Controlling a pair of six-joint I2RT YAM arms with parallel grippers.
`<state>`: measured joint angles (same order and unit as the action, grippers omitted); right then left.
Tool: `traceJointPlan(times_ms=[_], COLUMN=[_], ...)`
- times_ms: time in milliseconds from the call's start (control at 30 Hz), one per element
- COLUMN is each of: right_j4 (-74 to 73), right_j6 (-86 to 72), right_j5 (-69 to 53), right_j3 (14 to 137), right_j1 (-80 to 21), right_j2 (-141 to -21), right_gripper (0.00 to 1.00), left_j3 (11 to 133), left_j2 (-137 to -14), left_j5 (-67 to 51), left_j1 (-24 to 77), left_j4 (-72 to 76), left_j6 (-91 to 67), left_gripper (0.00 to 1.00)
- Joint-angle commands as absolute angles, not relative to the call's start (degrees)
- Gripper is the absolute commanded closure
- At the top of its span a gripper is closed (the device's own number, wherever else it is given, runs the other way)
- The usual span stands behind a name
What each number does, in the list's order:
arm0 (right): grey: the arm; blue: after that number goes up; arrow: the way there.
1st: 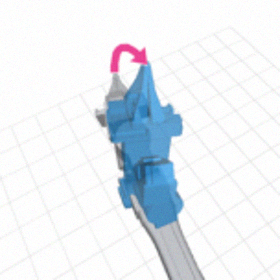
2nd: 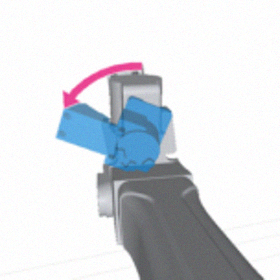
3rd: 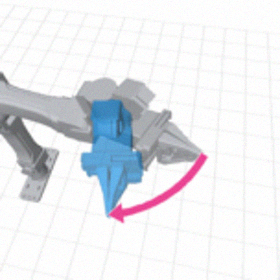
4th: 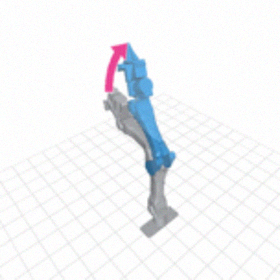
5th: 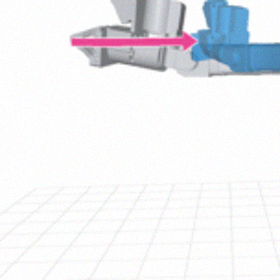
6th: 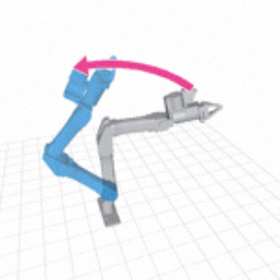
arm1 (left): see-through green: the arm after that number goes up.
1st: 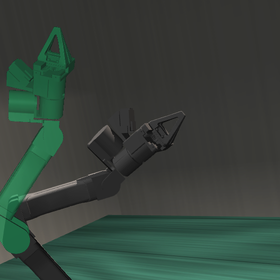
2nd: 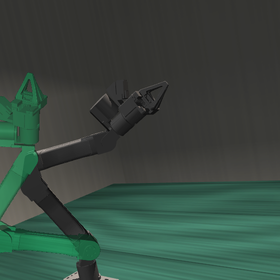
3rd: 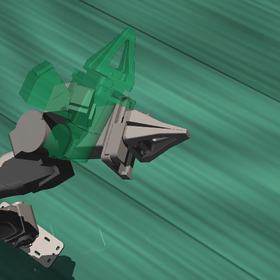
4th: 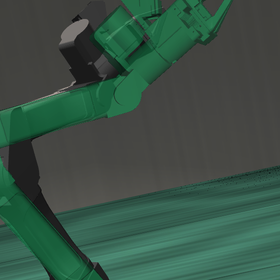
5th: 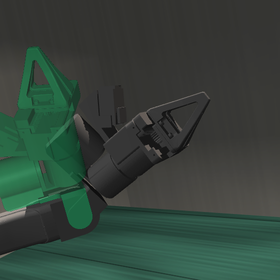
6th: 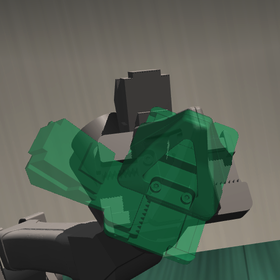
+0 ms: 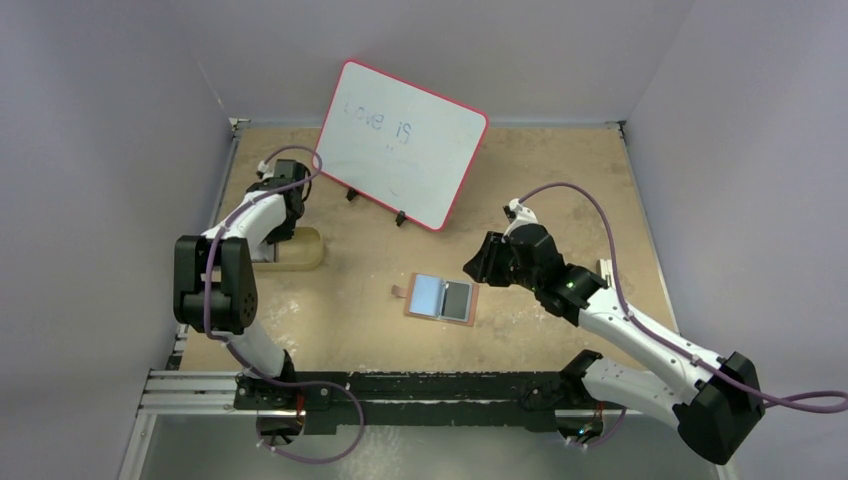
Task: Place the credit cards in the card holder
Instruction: Pick up the credit card from the storage box.
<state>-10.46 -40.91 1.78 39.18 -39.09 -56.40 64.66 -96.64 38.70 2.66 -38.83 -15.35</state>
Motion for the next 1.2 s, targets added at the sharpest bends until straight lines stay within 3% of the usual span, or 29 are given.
traceJointPlan(times_ms=[0, 900, 1167], right_j4=[-9.2, -9.4, -10.2], right_j6=[-40.6, -40.6, -40.8], right_j5=[1.4, 2.1, 1.8], right_j3=[39.4, 38.6, 39.0], right_j1=[-39.3, -39.3, -39.3], right_j2=[-54.9, -53.8, -53.1], right_gripper=[0.61, 0.60, 0.60], left_j3=[67.6, 70.1, 72.8], left_j2=[-95.9, -97.7, -94.4], left_j5=[41.5, 38.8, 30.4], left_j1=[2.2, 2.3, 2.8], left_j4=[-39.4, -42.2, -45.6], left_j6=[-14.6, -14.6, -16.9], left_gripper=[0.65, 0.99, 1.00])
